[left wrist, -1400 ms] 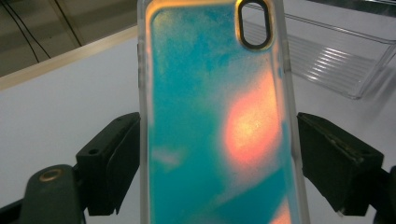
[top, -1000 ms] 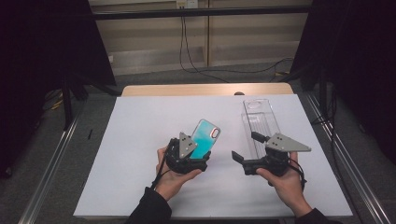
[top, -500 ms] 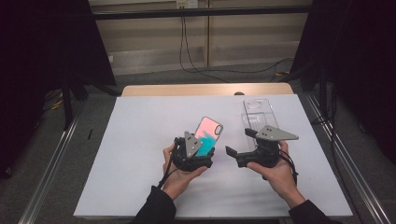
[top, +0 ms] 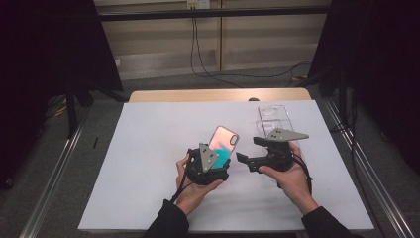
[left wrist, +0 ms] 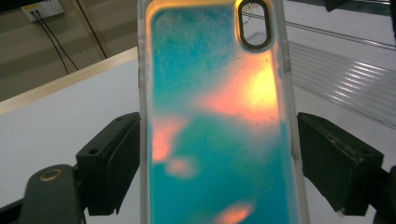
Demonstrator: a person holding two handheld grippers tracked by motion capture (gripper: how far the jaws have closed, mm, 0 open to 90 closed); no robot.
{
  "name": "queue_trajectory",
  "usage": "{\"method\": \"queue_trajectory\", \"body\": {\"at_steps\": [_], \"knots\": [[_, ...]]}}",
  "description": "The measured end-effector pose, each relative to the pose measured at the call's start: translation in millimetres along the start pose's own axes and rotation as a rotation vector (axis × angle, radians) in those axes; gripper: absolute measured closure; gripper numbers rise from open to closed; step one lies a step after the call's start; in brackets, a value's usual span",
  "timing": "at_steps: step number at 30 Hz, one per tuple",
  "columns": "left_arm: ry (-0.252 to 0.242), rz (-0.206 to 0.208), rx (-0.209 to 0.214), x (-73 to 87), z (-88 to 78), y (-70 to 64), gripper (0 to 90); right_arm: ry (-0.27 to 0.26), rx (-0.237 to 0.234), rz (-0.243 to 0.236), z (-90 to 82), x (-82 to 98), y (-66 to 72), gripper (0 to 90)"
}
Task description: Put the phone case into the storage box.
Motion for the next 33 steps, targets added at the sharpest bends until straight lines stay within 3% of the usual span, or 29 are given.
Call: {"method": "queue_trajectory", "body": {"at_steps": [9,12,19,21,28,33], "knots": [[-0.006,-0.003,0.008,-1.2,-0.1,-2.0,17.0,0.075,0.001,0.017,7.7,-2.9,1.0,15.8],[-0.005,-0.003,0.013,-2.4,0.4,-2.3,17.0,0.079,-0.029,0.029,10.0,-6.1,3.9,18.8],[-0.005,-0.003,0.014,-2.2,0.9,-3.7,17.1,0.113,-0.003,0.03,17.9,-7.2,6.1,19.8],[-0.007,-0.007,0.01,-2.2,1.3,-3.4,17.0,0.109,0.014,0.038,18.5,-8.1,5.1,23.4],[-0.013,-0.022,0.017,-3.9,1.9,-2.4,17.0,0.13,-0.012,0.093,20.7,-9.5,5.1,35.9],[-0.008,-0.008,0.011,-3.2,3.1,-4.1,17.0,0.155,-0.022,0.114,22.3,-10.7,5.4,43.1]]}}
Point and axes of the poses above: each handheld gripper's, and its own axes: z roughly forward along the jaws, x roughly out of its underside, y roughly to its left, the point moved 8 cm from there along z, roughly forward along the jaws, and after that the axes turned 1 degree about -y, right-handed, at the moved point
